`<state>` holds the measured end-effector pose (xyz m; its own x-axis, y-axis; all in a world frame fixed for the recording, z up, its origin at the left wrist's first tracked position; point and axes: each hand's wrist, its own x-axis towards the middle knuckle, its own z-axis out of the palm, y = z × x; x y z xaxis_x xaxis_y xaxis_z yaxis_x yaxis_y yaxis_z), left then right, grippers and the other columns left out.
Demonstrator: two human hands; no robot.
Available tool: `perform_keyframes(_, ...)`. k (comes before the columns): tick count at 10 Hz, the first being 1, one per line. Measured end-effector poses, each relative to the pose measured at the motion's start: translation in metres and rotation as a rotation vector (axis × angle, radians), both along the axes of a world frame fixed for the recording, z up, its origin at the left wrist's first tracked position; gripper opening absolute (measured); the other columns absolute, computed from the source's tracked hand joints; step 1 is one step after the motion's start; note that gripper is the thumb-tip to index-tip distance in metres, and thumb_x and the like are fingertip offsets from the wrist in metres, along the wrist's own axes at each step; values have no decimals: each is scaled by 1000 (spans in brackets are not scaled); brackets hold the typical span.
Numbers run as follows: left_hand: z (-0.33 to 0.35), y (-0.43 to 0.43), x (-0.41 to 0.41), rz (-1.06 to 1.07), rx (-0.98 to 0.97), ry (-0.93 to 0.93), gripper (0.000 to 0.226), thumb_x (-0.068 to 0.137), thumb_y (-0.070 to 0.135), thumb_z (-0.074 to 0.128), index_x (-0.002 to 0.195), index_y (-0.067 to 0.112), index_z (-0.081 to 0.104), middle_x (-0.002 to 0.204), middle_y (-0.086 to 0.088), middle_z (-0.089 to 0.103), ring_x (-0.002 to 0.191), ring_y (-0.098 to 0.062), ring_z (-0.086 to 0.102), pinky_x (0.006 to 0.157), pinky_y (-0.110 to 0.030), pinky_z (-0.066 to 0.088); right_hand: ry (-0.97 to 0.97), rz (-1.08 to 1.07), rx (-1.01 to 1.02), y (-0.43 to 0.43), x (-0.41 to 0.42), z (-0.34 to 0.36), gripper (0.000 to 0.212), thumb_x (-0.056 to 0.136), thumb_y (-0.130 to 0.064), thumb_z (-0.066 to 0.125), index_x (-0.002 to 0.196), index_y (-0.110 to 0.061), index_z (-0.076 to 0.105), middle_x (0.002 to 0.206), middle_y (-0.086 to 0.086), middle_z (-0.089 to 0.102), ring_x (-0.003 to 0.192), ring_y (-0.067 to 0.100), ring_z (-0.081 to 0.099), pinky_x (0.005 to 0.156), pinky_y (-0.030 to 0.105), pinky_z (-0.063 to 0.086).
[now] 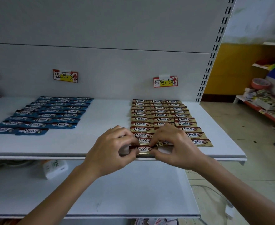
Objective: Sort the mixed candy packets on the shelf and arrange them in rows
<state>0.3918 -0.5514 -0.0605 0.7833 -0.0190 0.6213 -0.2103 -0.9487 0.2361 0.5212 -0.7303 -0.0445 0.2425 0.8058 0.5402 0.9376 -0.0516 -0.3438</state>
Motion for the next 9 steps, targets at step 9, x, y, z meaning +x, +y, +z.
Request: perform_keyframes(9,8,-3,3,76,-191,32,39,75,51,47,92,23,69,88,18,60,85,-1,52,73,-19,44,115,-96,179,0,-3,2,15,73,-23,68,85,-14,72,81,-13,62,79,4,55,68,8,40)
